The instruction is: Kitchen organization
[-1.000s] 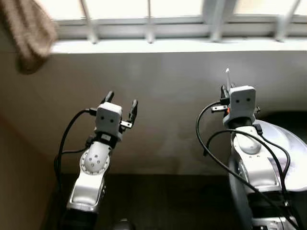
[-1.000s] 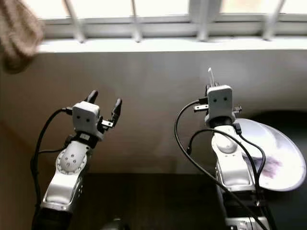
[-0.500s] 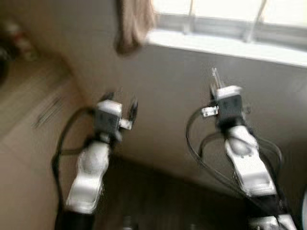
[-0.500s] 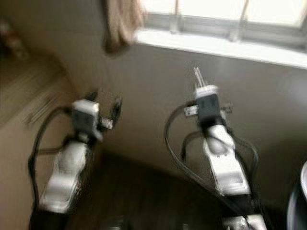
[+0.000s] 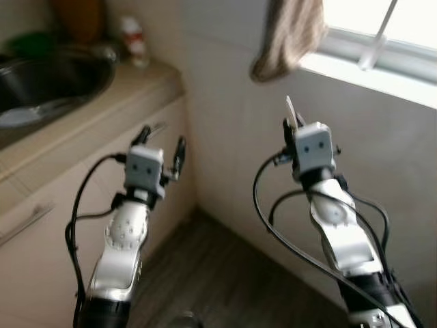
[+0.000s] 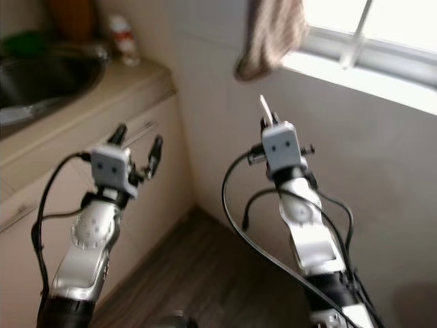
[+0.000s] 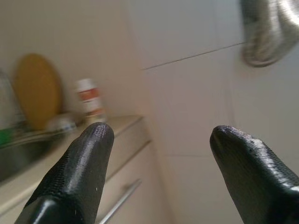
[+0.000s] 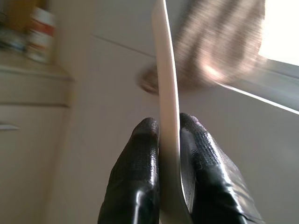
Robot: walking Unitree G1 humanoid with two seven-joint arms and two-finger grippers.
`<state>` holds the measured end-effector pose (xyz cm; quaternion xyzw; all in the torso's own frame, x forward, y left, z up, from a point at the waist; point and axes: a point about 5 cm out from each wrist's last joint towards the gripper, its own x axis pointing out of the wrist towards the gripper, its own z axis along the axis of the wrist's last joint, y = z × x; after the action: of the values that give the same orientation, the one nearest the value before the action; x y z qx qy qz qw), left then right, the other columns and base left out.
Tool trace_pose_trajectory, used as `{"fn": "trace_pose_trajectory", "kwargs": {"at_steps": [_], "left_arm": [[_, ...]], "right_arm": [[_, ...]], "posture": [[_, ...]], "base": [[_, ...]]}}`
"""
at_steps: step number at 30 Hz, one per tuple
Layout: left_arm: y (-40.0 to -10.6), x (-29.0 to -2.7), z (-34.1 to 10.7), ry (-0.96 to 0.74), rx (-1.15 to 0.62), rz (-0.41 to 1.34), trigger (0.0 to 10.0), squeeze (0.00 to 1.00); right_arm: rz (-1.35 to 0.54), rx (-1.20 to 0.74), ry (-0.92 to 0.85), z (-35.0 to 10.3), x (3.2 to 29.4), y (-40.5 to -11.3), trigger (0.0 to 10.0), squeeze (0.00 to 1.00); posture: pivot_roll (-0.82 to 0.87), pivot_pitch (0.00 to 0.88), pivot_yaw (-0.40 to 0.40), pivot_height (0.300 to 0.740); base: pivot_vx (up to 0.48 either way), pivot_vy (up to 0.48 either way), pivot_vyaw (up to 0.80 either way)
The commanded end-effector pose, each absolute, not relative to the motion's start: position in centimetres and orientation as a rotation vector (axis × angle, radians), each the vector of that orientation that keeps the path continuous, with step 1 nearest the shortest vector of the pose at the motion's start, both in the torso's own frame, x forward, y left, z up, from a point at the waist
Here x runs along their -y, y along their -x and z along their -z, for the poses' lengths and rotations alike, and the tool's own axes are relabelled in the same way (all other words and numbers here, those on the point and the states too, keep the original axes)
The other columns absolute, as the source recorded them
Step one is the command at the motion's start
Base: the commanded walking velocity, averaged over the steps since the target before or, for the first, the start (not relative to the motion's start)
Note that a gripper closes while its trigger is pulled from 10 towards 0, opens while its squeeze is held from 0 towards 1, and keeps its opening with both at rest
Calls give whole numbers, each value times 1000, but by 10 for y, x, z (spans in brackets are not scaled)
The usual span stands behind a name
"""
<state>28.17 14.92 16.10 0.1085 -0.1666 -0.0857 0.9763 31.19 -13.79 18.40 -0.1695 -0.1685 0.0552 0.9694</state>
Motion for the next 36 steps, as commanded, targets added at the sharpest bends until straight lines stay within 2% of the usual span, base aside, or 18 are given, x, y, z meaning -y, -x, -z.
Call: {"fn": "trace_pose_trajectory", "kwargs": {"at_steps": [1,36], "left_arm": [[-281,-144,-162,-217,349,188,10000,0],[-283,-140,-168,-218,378,197,10000,0]], "right_arm": [[-104,352,359,-186,141,-312,10000,0],[-110,386,371,-189,137,-312,10000,0]], "posture": [[20,0,6,740],[14,19,14,740]], "base": [[0,0,800],[0,0,800]]}}
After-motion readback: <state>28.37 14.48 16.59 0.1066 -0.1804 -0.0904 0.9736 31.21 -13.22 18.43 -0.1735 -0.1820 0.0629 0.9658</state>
